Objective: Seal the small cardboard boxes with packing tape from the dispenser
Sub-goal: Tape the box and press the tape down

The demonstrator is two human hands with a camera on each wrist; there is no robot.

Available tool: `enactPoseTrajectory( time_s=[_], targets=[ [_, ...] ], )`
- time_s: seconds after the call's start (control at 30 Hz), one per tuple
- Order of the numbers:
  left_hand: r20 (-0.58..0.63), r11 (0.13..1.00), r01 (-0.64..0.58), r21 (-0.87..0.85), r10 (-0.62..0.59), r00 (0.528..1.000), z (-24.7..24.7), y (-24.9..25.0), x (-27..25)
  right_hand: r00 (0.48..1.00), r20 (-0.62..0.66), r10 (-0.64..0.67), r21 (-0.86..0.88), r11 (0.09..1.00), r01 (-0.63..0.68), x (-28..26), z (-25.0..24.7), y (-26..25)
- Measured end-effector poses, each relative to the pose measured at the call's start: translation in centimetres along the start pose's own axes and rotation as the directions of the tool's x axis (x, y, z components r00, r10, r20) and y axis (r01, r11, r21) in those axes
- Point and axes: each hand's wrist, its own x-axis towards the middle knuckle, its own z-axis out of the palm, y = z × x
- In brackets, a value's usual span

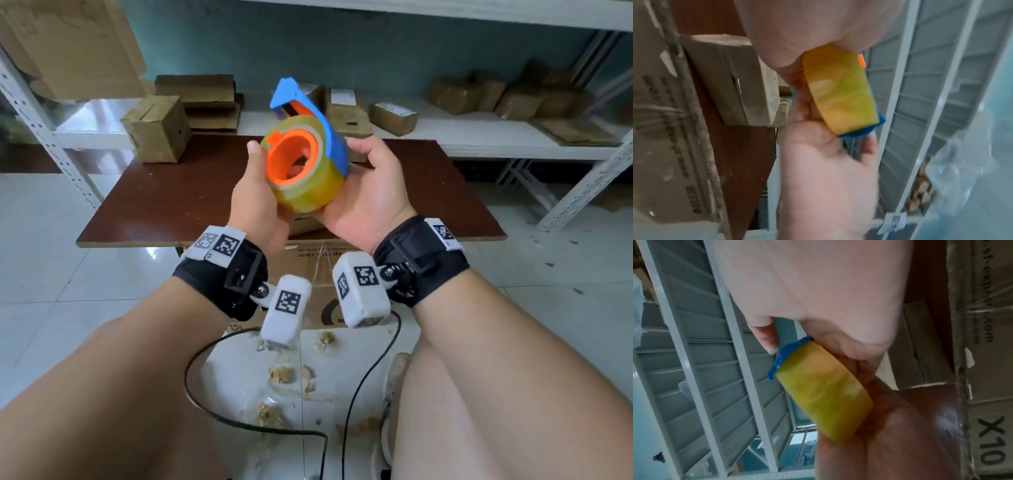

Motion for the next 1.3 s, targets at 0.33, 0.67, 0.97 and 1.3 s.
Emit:
enactPoseTrajectory(
  time_s=[0.33, 0.67, 0.97, 1.3],
  targets=[
    [-0.025, 0.996, 0.071, 0.057, -0.070, 0.997, -1.3, 0.3, -0.7, 0.996, -0.093, -0.010, -0.320, 0.947, -0.020, 0.3, 0.9, 1.0],
    [0.035, 0.989, 0.115, 0.094, -0.119, 0.992, -1.7, 1.1, 0.0, 0.990, -0.053, -0.132, -0.174, 0.977, 0.121, -0.3, 1.7, 2.1],
    [0.045, 0.941, 0.022, 0.338, -0.040, 0.998, -1.4, -0.7, 0.6, 0.948, -0.228, -0.223, -0.315, 0.938, 0.145, 0.2, 1.0, 2.0],
    [0.147, 0.988, -0.087, 0.131, 0.067, 0.987, -1.4, 2.5, 0.2, 0.896, 0.098, -0.432, -0.992, -0.110, 0.056, -1.6, -1.0, 0.3]
  ],
)
